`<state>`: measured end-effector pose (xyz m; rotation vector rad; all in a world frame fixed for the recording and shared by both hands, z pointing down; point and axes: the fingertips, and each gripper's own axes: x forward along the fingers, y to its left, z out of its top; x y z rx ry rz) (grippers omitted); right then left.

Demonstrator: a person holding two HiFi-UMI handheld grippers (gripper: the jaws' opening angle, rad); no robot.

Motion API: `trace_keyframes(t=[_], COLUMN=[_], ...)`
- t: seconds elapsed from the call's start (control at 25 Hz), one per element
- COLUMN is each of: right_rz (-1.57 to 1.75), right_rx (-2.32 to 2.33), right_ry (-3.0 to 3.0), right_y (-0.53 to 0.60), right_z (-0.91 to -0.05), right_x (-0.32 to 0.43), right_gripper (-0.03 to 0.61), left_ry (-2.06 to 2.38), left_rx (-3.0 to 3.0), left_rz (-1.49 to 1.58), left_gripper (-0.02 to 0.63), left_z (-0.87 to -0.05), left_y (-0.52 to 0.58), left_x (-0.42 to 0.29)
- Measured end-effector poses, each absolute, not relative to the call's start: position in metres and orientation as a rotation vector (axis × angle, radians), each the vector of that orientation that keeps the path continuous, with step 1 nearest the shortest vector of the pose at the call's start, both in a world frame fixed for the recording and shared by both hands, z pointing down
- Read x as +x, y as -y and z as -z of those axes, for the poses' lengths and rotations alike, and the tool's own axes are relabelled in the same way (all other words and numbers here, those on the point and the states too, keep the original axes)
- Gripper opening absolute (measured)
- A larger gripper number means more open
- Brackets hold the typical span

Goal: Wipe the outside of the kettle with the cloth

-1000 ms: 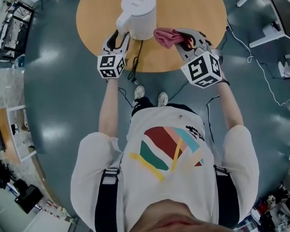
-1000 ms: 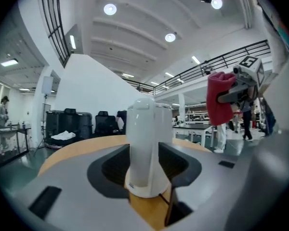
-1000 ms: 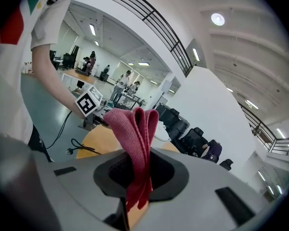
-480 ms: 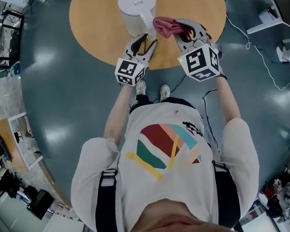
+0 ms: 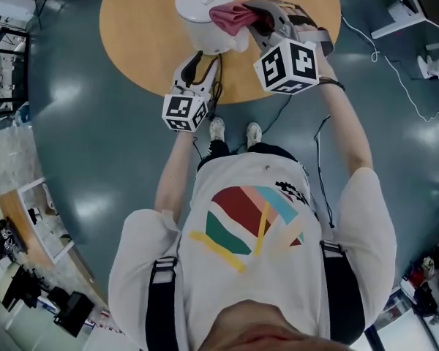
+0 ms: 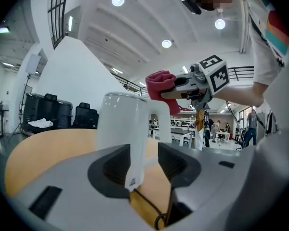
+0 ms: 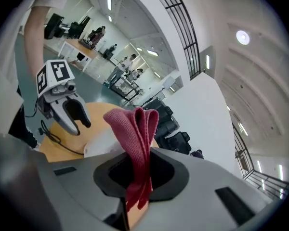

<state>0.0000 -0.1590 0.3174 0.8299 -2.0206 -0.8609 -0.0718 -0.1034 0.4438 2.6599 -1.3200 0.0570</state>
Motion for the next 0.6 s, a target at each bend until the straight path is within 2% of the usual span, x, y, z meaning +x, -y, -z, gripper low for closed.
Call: trace_keyframes(t=[0.6], right_rz=[0.866], right_rx=[0.796], right_ry=[1.907], right_y=[0.107], right_z=[-0.379], right_x=[0.017], right_gripper=[0.048], left_ry=[1.368], left_rx=[2.591], left_rz=[-0.137], left_gripper=[0.222], left_z=[-0.46], left_y=[0.087], left_x=[-0.099])
